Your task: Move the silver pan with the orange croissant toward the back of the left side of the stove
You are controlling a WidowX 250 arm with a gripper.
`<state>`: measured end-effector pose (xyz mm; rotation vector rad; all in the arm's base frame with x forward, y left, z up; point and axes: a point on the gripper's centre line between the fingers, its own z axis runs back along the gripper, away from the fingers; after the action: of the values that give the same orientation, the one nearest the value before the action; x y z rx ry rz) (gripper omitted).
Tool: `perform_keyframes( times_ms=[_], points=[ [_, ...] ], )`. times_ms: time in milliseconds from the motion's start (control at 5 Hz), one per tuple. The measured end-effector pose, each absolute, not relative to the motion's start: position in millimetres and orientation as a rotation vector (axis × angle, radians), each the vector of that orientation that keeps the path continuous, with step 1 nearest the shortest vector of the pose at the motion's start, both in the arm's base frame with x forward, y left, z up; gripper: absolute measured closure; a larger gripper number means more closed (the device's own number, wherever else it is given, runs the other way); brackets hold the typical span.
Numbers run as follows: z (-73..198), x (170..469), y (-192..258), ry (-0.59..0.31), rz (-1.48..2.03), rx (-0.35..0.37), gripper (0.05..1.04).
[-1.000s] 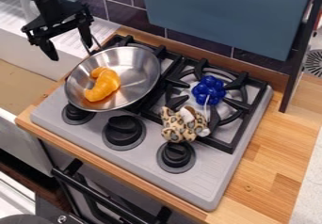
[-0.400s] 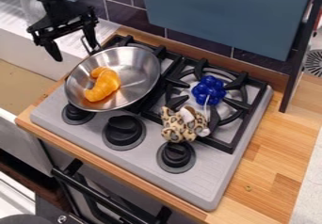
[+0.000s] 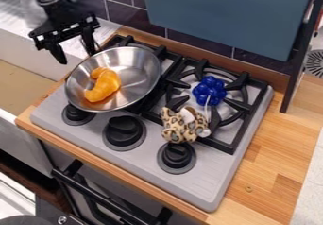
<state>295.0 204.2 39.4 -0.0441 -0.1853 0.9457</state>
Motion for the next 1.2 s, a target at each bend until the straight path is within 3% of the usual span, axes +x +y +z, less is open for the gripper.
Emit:
perform_keyframes(
  times_ms=[200, 400, 600, 1200],
  points=[
    [39.2, 295.2, 204.4, -0.188, 0.958, -0.045, 0.701],
    [38.4, 295.1, 202.1, -0.182, 0.988, -0.051, 0.918],
    [41.9, 295.9, 197.2, -0.149, 1.021, -0.062, 1.014],
    [41.2, 301.6, 211.3, -0.108, 1.352, -0.043, 1.026]
  ],
)
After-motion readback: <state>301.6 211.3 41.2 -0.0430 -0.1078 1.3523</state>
